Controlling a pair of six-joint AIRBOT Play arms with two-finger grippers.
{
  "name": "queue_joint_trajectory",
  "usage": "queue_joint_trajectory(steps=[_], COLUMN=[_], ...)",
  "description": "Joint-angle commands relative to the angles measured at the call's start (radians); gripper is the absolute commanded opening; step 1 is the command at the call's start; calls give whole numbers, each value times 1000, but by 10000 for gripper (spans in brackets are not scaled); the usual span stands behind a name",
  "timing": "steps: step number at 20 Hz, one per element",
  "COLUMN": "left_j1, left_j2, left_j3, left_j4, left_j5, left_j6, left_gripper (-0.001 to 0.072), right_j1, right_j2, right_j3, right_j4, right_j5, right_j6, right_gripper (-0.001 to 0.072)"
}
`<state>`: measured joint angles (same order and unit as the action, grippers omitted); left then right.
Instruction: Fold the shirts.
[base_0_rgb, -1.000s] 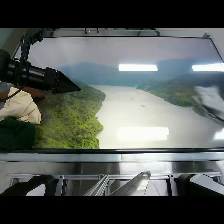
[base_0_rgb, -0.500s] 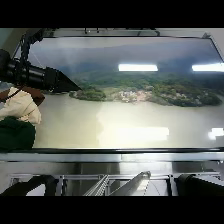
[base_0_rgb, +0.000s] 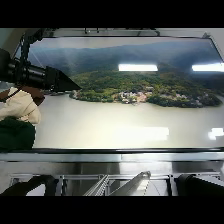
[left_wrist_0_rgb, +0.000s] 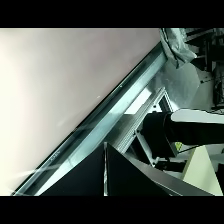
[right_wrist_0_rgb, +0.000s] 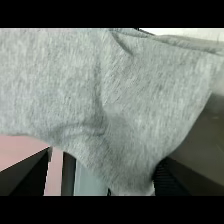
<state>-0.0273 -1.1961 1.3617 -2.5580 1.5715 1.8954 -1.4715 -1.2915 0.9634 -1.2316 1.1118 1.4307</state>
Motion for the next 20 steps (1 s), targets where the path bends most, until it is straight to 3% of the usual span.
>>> queue_joint_trajectory(steps=[1,3,4,5,7,8,9,11,12,13,15,17,20], left_j1=[1,1,1,1,1,1,1,10,19,32,50,48,48], left_j2=[0,0,0,0,0,3,12,56,84,117,205,313,463], left_j3=[0,0,0,0,2,2,2,2,2,2,-20,-115,-334], left_j4=[0,0,0,-2,-5,-10,-8,-2,-1,2,65,180,202], left_j5=[-19,-51,-78,-95,-119,-122,-129,-143,-151,-157,-148,-147,-158], left_j6=[0,1,1,1,2,30,70,75,74,64,23,-38,-88], left_gripper=[17,17,17,17,17,17,17,16,17,16,16,17,18], right_j1=[5,35,55,76,147,215,295,499,616,749,1016,1293,1632], right_j2=[61,112,136,163,213,240,267,320,344,373,436,504,595], right_j3=[45,45,45,45,45,44,44,45,45,45,44,38,-37], right_j4=[6,39,38,48,173,280,403,651,735,769,715,526,219], right_j5=[194,274,326,370,377,355,330,276,243,198,119,21,-150], right_j6=[88,97,119,177,184,157,123,43,-20,-66,-150,-174,-36], right_gripper=[670,646,570,561,556,369,127,88,16,15,15,14,13])
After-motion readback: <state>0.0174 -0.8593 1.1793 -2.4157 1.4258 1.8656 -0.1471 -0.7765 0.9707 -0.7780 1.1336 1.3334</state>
